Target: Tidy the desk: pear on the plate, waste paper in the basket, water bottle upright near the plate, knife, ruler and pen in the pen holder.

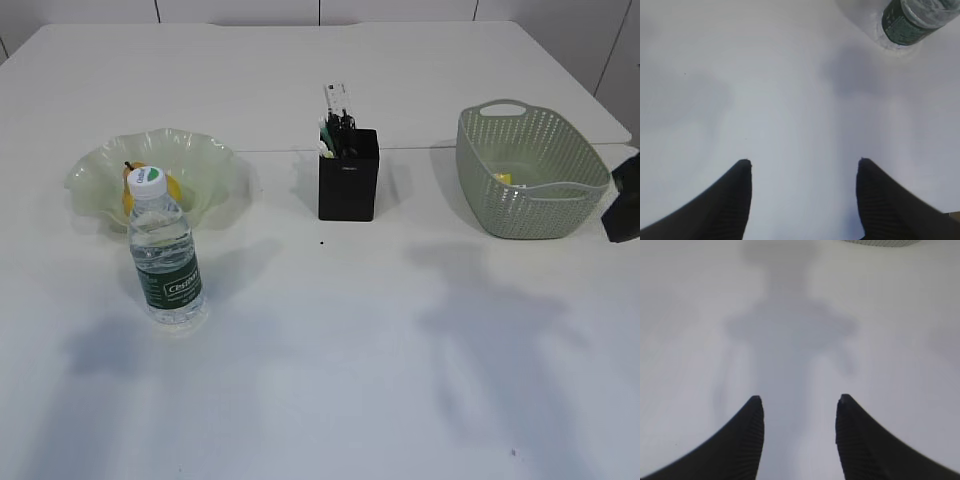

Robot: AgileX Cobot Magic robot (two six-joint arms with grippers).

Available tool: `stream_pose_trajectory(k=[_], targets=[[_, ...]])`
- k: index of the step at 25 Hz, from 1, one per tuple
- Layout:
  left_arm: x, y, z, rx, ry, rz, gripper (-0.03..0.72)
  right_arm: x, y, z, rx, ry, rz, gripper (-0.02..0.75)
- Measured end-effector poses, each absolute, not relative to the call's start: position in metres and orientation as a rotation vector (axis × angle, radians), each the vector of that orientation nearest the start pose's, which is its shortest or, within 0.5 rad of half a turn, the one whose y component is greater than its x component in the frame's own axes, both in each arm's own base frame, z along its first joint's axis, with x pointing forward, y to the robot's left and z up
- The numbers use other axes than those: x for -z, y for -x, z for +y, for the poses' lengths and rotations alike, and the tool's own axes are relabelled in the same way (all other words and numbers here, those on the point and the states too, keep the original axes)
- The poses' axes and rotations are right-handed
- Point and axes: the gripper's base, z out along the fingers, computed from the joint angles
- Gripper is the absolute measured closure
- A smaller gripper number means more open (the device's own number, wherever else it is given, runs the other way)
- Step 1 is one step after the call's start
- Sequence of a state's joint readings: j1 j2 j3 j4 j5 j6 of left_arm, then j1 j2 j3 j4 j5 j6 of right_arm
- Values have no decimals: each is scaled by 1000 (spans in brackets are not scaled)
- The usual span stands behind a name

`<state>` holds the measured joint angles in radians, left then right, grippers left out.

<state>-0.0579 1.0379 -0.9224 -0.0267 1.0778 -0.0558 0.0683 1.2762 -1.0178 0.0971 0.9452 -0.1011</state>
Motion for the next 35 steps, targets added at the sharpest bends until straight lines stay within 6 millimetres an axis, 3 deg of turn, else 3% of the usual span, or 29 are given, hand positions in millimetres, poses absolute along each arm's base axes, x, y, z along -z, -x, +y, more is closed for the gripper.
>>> stream_pose_trajectory(k=[6,14,19,24,35], targets=[[-343,-142,-6,1,-4,2571,223,-310,-209,21,-123,133,2622,381],[-364,-73,3,-48,11,2424,223,-328,-148,18,-142,92,2553,381],[-350,-36,7,-74,19,2339,223,-334,-104,11,-108,48,2506,381],[-332,-12,6,-36,19,2286,223,-336,-62,3,-35,9,2450,381],[-318,23,5,18,17,2138,223,-321,1,-3,-32,-16,2247,381]])
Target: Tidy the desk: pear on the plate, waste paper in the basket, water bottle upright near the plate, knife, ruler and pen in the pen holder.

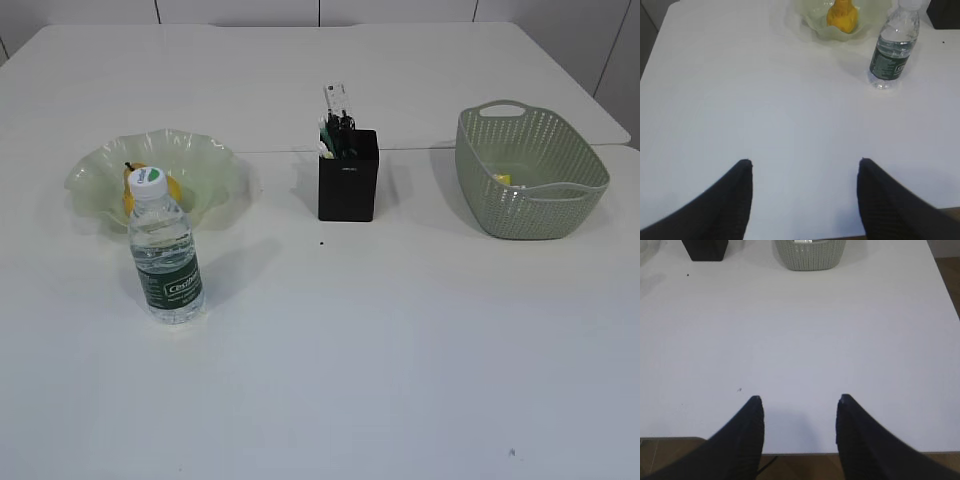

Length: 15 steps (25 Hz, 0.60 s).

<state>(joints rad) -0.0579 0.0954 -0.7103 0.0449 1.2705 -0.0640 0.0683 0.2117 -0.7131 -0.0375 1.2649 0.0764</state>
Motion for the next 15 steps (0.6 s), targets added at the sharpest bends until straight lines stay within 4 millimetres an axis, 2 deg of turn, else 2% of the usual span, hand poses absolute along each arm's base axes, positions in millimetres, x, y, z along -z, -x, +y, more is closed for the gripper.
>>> stream_pose_trajectory(k=[4,8,15], targets=[[-315,30,4,37,14,2104,223,-314,22,-5,-36,-18,2149,381],[-300,31,2,73,6,2117,223,-303,35,-6,-41,-22,2090,381],[-287,26,1,70,7,2166,223,-289,31,-6,-25,-5,2129,381]])
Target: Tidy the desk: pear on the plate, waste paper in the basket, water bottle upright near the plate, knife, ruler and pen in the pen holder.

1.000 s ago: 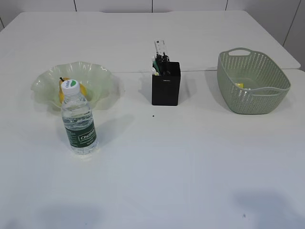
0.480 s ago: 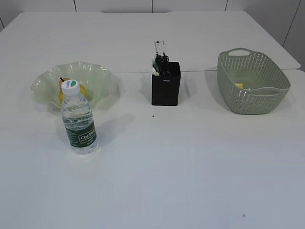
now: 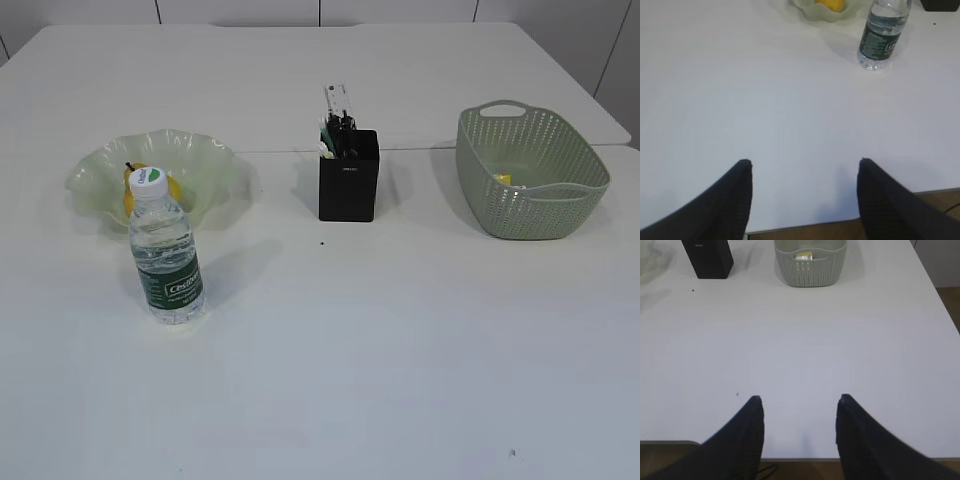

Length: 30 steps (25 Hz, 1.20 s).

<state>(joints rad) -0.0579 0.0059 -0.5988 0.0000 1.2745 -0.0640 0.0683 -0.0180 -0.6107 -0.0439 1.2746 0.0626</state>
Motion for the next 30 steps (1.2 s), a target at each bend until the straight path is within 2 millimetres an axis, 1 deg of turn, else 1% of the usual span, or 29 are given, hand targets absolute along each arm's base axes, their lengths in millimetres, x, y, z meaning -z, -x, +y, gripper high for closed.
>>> stream_pose_trajectory(k=[6,12,18,30], targets=[[-281,20,1,64,-17,2167,223,-275,24,-6,-1,20,2185,381],[-282,14,0,59,-30,2107,223,-274,20,-8,31,19,2159,381],[-279,9,-1,74,-30,2088,223,-271,13,-7,29,23,2118,381],[-279,9,-1,77,-30,2081,223,-271,12,-8,38,23,2115,381]])
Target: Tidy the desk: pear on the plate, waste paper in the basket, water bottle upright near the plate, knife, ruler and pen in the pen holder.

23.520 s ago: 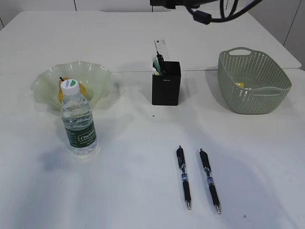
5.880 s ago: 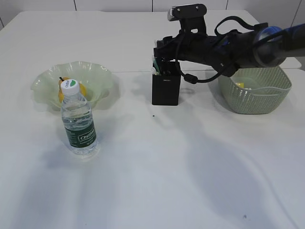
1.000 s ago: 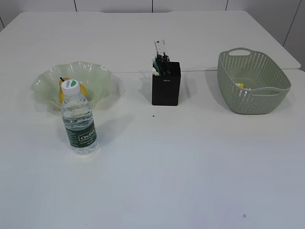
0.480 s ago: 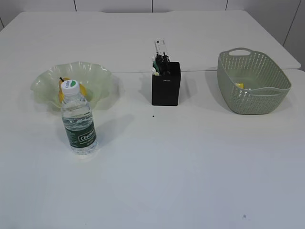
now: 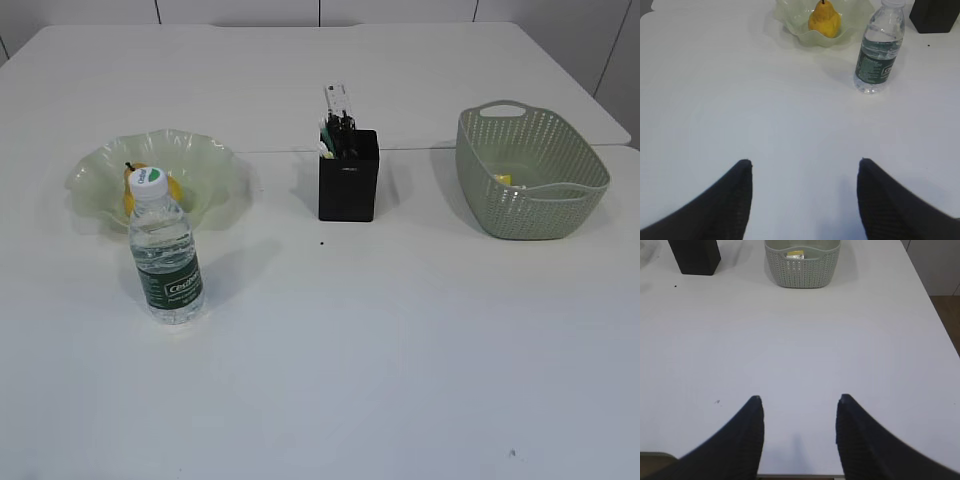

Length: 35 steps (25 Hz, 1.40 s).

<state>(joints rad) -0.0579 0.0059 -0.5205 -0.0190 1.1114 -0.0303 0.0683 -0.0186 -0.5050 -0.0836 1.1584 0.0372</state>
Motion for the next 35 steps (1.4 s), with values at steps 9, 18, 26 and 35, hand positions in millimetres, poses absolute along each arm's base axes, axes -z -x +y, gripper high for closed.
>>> stream_pose_trajectory(k=[9,18,26,35], targets=[[-279,9,-1,78,-29,2081,223,-271,12,-8,37,25,2114,381],[-279,9,0,60,-18,2081,223,-271,12,-8,37,26,2113,381],[-279,8,2,24,-15,2080,223,-271,12,-8,37,26,2113,381],[-279,9,3,-17,19,2080,223,-271,12,-8,37,26,2113,381]])
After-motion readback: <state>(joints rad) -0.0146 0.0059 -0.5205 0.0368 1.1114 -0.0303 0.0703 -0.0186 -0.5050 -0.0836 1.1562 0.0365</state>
